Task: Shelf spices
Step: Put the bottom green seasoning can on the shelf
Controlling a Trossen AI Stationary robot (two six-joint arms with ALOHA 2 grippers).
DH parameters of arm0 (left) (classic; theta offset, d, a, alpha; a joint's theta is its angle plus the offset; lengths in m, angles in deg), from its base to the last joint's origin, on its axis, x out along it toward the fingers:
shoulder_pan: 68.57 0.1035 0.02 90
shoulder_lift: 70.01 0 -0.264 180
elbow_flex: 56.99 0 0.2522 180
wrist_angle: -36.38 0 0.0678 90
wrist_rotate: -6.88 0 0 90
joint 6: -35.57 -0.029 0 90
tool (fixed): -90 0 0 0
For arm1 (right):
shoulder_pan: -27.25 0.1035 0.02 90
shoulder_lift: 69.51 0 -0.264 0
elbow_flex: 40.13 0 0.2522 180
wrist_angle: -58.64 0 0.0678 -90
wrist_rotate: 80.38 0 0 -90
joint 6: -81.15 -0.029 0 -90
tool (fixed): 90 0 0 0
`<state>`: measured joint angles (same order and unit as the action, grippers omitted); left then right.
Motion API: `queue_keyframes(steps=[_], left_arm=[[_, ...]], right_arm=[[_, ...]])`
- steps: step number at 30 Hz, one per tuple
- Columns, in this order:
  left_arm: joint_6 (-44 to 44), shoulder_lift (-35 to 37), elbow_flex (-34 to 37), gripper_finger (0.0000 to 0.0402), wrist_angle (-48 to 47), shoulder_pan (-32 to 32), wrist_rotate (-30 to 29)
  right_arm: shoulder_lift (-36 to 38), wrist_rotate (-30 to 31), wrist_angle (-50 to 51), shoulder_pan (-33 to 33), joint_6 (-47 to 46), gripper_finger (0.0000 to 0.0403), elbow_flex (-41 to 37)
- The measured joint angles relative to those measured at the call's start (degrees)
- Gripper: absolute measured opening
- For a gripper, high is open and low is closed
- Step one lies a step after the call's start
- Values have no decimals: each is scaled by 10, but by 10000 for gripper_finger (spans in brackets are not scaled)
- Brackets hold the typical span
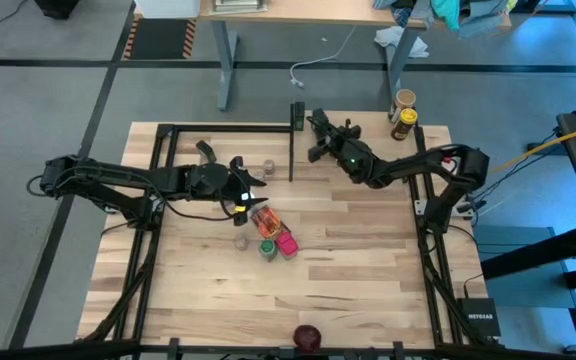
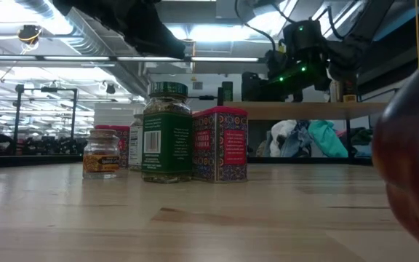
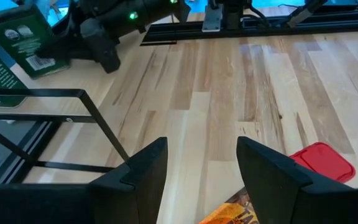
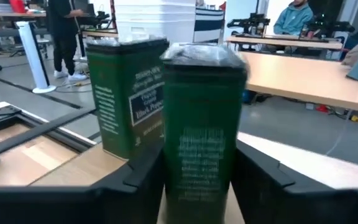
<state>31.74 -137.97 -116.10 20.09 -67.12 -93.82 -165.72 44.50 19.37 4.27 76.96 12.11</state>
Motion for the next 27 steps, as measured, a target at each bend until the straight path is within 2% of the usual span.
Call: queue_keyframes(steps=[5, 16, 27], left_arm=[[0, 0, 0, 187, -1, 0, 0], [10, 0, 0, 187, -28, -1, 0], [13, 0, 0, 187, -24, -1, 0]], right_arm=[[-11, -22, 5, 0, 1, 191, 16], [13, 3, 46, 34, 67, 192, 19], [42, 113, 79, 102, 170, 193, 19]])
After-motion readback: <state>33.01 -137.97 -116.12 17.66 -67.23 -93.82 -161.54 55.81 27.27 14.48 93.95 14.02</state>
